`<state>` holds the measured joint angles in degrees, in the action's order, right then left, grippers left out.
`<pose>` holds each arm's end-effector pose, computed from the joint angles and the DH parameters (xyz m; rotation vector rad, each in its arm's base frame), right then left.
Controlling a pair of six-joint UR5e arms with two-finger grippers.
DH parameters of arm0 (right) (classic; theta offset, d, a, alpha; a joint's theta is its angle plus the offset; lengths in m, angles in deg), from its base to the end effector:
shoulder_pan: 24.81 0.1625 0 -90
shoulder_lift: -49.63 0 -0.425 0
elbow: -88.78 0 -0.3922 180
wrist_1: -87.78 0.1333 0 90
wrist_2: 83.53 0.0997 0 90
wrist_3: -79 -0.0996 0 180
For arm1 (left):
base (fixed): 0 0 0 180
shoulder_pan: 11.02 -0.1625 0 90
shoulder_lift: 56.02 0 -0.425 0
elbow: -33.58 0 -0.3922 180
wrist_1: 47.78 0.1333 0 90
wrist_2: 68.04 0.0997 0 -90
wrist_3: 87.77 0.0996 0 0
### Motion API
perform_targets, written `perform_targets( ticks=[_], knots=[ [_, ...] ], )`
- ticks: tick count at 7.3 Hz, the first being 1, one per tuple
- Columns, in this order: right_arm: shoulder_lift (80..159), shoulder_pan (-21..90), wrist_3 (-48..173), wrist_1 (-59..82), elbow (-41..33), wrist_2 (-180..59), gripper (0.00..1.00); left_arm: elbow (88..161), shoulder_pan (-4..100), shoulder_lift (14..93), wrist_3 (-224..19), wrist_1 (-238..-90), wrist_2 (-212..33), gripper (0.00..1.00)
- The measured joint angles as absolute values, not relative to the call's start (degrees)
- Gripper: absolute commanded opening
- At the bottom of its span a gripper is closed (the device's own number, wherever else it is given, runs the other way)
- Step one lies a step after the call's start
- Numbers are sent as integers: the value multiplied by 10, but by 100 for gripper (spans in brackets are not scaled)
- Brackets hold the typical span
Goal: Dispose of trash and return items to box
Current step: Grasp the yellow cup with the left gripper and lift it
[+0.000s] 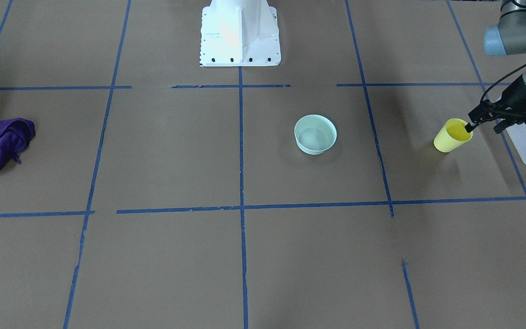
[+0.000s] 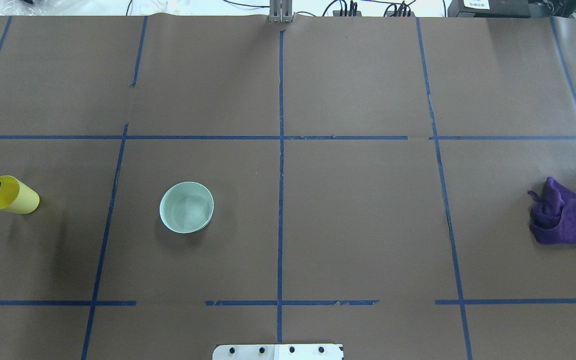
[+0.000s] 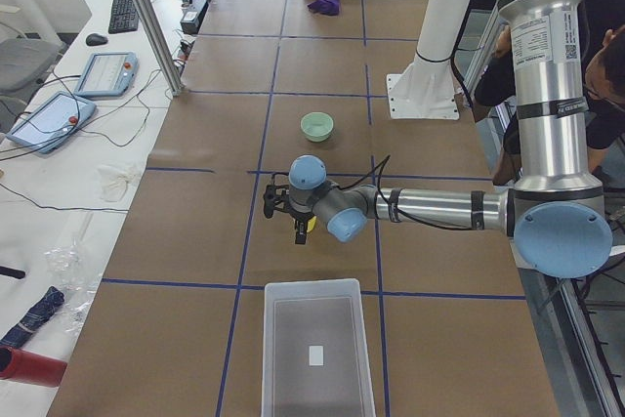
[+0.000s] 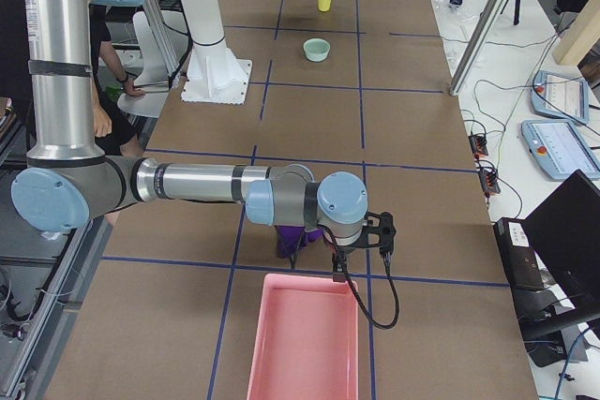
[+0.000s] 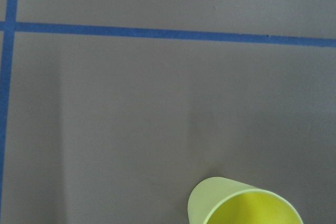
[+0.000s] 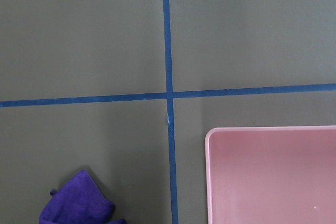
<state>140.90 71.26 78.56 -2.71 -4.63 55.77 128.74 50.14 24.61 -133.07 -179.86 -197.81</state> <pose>0.1086 -0.4752 0.6348 0.0692 -0.8584 0.0941 0.1550 -0.4257 0.6099 0.1027 0.9131 -0.0375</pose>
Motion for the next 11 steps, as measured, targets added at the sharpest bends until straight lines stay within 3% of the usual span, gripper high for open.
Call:
perform_targets(
  ticks=[1,2,3,4,5,8,11],
  knots=[
    [1409,713,786,-27,-46,558,100,1282,493,248,-1331,-1799,-1977,100],
    [1409,713,786,-28,-46,558,100,1278,484,250,-1333,-1800,-1974,93],
    [1409,713,786,-28,-47,558,100,1275,474,252,-1340,-1800,-1966,60],
    [1409,713,786,-28,-47,558,100,1275,465,255,-1356,-1801,-1957,7],
    [1409,713,786,-28,-47,558,100,1275,461,258,-1371,-1801,-1952,0],
    [1409,711,786,-28,-75,556,100,1277,459,260,-1381,-1799,-1949,0],
    [1414,689,781,-26,-95,560,100,1336,473,254,-1378,-1752,-1955,0]
  ],
)
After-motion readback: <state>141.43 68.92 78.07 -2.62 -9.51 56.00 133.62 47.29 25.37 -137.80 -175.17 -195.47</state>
